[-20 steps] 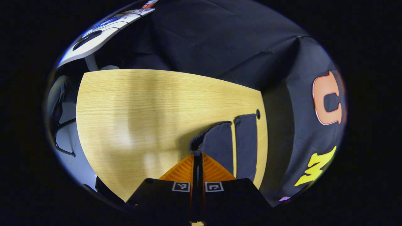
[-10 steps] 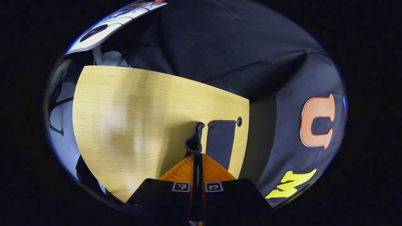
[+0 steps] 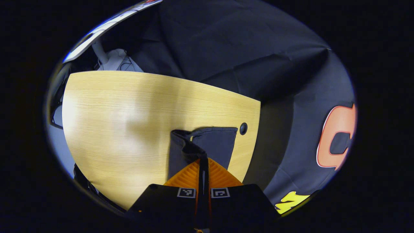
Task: Grasp the waist and the cuffs of the jeans and fold them to make the two legs overlap; first hold the waist and fold one-third of the jeans toward the cuffs, then hold the cuffs and fold the remaining one-third in the same direction to finish folding.
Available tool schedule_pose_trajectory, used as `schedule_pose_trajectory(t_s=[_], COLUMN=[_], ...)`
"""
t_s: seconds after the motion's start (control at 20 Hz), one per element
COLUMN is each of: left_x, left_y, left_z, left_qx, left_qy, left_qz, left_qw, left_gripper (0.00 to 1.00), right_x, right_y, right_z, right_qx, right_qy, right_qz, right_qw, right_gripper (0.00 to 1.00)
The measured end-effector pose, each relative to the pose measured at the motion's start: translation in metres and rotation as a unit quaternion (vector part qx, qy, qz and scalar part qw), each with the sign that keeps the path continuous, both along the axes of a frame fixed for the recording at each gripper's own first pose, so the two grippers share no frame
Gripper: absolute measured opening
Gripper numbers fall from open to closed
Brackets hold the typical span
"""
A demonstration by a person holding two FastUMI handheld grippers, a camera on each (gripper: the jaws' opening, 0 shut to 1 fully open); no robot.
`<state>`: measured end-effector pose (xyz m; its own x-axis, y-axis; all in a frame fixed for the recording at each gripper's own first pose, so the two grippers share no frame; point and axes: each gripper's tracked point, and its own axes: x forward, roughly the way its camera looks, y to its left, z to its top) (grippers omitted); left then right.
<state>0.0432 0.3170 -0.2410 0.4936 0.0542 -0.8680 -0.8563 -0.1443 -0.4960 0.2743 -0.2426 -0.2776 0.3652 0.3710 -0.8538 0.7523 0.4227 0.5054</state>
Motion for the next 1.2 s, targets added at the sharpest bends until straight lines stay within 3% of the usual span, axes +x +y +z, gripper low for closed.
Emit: schedule_pose_trajectory(t_s=[0.05,0.15,0.2,0.3,0.35,0.4,0.45,0.75,0.8,0.9,0.95,1.0,1.05,1.1,1.15,1.2], left_x=[0.016,0.052,0.066,0.093,0.102,0.106,0.114,0.128,0.127,0.128,0.127,0.128,0.128,0.128,0.124,0.124], left_y=[0.003,0.009,0.012,0.020,0.027,0.033,0.034,0.022,0.021,0.019,0.016,0.015,0.013,0.014,0.012,0.012], left_z=[-0.003,-0.010,-0.017,-0.028,-0.038,-0.047,-0.060,-0.092,-0.090,-0.089,-0.087,-0.085,-0.083,-0.078,-0.074,-0.073], left_qx=[0.009,0.027,0.039,0.060,0.074,0.084,0.087,0.058,0.060,0.072,0.078,0.085,0.095,0.104,0.111,0.117], left_qy=[0.001,0.008,0.015,0.018,0.023,0.031,0.034,0.026,0.032,0.043,0.049,0.053,0.058,0.059,0.059,0.058], left_qz=[-0.012,-0.028,-0.034,-0.045,-0.052,-0.060,-0.068,-0.079,-0.087,-0.106,-0.121,-0.137,-0.149,-0.160,-0.169,-0.175], left_qw=[1.000,0.999,0.999,0.997,0.996,0.994,0.993,0.995,0.994,0.991,0.988,0.985,0.983,0.980,0.978,0.976], left_gripper=[0.03,0.03,0.03,0.03,0.04,0.04,0.04,0.03,0.04,0.05,0.10,0.24,0.32,0.33,0.43,0.75], right_x=[0.009,0.026,0.034,0.048,0.053,0.056,0.061,0.076,0.078,0.084,0.085,0.086,0.090,0.100,0.106,0.103], right_y=[0.001,0.002,0.002,0.008,0.009,0.009,0.011,0.016,0.016,0.017,0.018,0.022,0.026,0.027,0.025,0.022], right_z=[-0.004,-0.014,-0.020,-0.035,-0.044,-0.052,-0.061,-0.087,-0.087,-0.088,-0.087,-0.086,-0.081,-0.071,-0.063,-0.060], right_qx=[0.001,0.008,0.013,0.020,0.021,0.024,0.028,0.023,0.017,0.008,-0.001,-0.009,-0.010,-0.002,-0.004,-0.019], right_qy=[0.003,0.009,0.011,0.012,0.015,0.018,0.019,0.026,0.026,0.021,0.019,0.017,0.008,-0.014,-0.028,-0.032], right_qz=[0.000,-0.005,-0.006,-0.006,-0.005,-0.005,-0.005,-0.012,-0.009,-0.001,0.007,0.012,0.011,0.000,-0.007,-0.003], right_qw=[1.000,1.000,1.000,1.000,1.000,1.000,0.999,0.999,0.999,1.000,1.000,1.000,1.000,1.000,1.000,0.999], right_gripper=[0.16,0.08,0.16,0.12,0.16,0.08,0.12,0.12,0.13,0.25,0.32,0.34,0.41,0.43,0.58,0.73])
